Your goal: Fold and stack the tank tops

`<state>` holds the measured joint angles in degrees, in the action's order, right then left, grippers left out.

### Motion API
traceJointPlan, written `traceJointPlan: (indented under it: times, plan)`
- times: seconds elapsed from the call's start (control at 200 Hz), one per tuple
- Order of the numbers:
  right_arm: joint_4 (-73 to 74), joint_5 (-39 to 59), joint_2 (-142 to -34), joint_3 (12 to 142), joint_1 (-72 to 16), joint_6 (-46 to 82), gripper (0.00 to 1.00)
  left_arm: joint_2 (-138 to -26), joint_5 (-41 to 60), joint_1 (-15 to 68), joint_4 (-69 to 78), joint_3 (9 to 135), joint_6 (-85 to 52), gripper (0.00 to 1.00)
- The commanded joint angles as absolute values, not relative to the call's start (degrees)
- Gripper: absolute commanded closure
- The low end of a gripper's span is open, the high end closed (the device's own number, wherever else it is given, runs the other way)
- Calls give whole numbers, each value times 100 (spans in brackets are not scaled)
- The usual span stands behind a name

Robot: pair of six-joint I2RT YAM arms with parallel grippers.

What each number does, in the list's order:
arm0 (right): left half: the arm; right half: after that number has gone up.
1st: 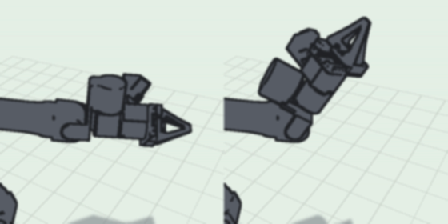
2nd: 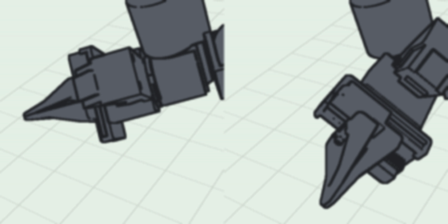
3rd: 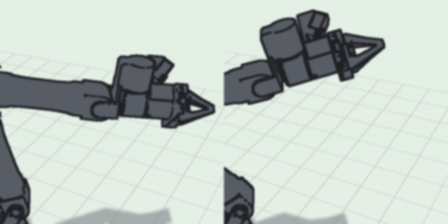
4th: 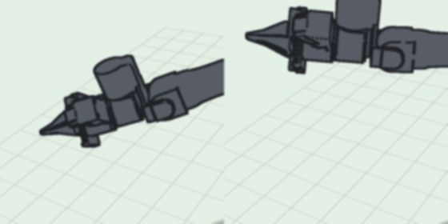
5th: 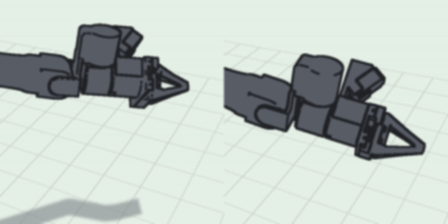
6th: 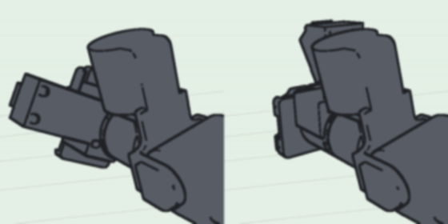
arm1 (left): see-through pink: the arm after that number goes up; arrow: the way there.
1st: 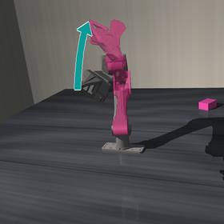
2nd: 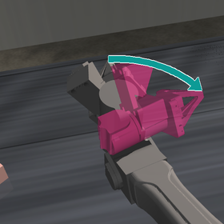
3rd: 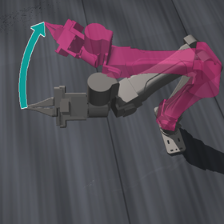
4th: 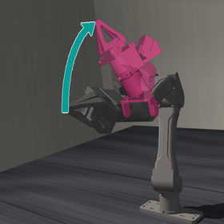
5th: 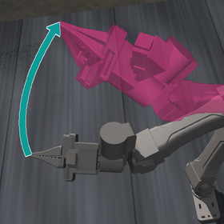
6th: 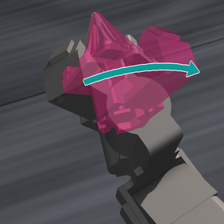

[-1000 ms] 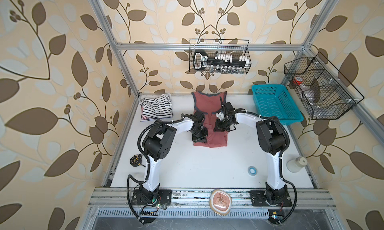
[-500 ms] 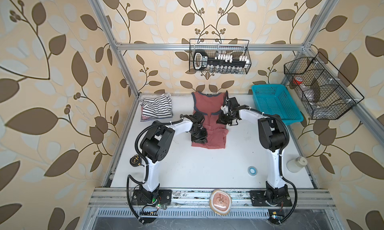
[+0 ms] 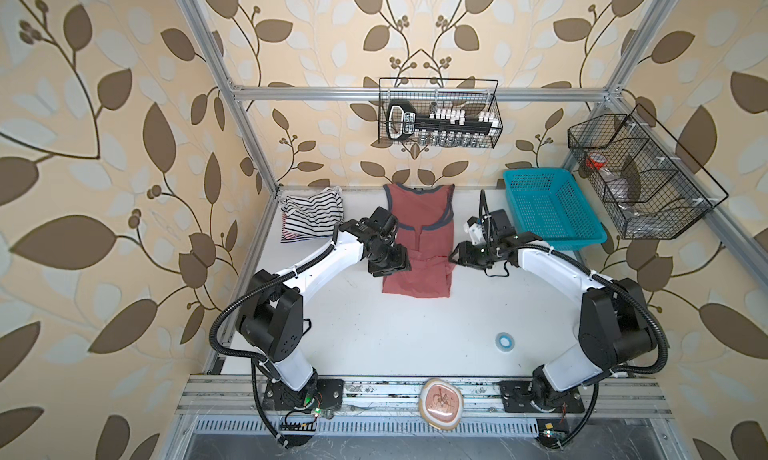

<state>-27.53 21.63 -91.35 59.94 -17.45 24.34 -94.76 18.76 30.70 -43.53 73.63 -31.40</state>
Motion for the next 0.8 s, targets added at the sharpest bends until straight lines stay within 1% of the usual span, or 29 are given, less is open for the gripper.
traceJointPlan:
  times: [0.0, 0.15, 0.39, 0.51, 0.635, 0.795]
  plan:
    - [-2851, 2272, -9036, 5496, -1925, 2400, 48, -9497, 1828, 3050, -4407, 6810, -3052, 34]
    - [-2377, 2468, -9147, 5134, -2013, 2683, 47, -9580, 1854, 3019, -4064, 6527, -3150, 33]
    - [-1954, 2664, -9494, 5062, -2152, 2918, 46, -9922, 1958, 2678, -3567, 6276, -3363, 32]
    - [-1882, 2707, -9636, 5023, -2180, 2971, 46, -10046, 2210, 2511, -3307, 6172, -3424, 32]
    - [-1817, 2715, -9681, 4931, -2188, 3033, 46, -10246, 2422, 2496, -3148, 6170, -3448, 33]
    - [-1695, 2703, -9778, 4869, -2189, 3107, 51, -10416, 2586, 2496, -2940, 6178, -3519, 39]
